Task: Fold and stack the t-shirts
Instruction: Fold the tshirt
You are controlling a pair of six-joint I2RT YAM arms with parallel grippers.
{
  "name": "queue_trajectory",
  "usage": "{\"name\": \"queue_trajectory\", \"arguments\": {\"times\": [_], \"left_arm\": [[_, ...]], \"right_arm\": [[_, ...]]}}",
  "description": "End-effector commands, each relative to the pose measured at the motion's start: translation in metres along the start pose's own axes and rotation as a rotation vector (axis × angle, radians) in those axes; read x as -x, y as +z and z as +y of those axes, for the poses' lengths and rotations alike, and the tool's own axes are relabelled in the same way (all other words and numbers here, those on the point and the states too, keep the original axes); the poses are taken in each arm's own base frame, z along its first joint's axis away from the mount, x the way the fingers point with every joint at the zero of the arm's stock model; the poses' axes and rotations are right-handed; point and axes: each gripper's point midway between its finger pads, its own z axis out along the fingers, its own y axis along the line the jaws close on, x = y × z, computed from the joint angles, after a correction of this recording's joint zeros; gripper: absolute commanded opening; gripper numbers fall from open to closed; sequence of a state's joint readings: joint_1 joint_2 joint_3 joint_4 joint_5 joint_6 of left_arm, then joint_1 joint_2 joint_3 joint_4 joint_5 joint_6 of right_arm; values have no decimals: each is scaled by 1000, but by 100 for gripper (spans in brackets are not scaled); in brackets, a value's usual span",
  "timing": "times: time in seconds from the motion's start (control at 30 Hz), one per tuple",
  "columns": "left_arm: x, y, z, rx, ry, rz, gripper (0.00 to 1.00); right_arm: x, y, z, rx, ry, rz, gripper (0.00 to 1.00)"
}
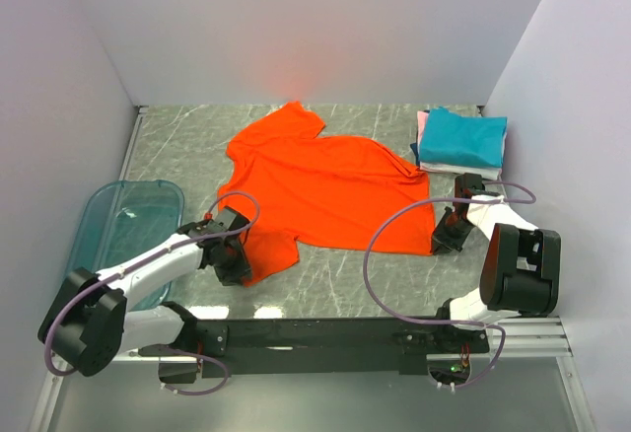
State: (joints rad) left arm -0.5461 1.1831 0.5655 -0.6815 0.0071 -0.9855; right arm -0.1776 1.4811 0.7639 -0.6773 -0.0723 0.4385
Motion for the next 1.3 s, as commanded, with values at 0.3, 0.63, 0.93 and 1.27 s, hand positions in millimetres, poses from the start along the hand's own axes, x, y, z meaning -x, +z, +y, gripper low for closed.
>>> {"name": "queue_trajectory", "arguments": {"times": [0.3,0.63,0.93,1.27], "left_arm": [[-9,15,2,42,9,35,13],[-15,7,4,46,1,40,0],[-20,-20,6,22,-49,32,0],[-29,-51,17,23,-107,28,0]], "right_arm": [[-1,8,-3,-5,-5,7,10],[-4,-2,-1,3,32,11,0],[-17,-13,-2,-12,66,51,0],[-37,-19,-1,-43,37,76,0]]}}
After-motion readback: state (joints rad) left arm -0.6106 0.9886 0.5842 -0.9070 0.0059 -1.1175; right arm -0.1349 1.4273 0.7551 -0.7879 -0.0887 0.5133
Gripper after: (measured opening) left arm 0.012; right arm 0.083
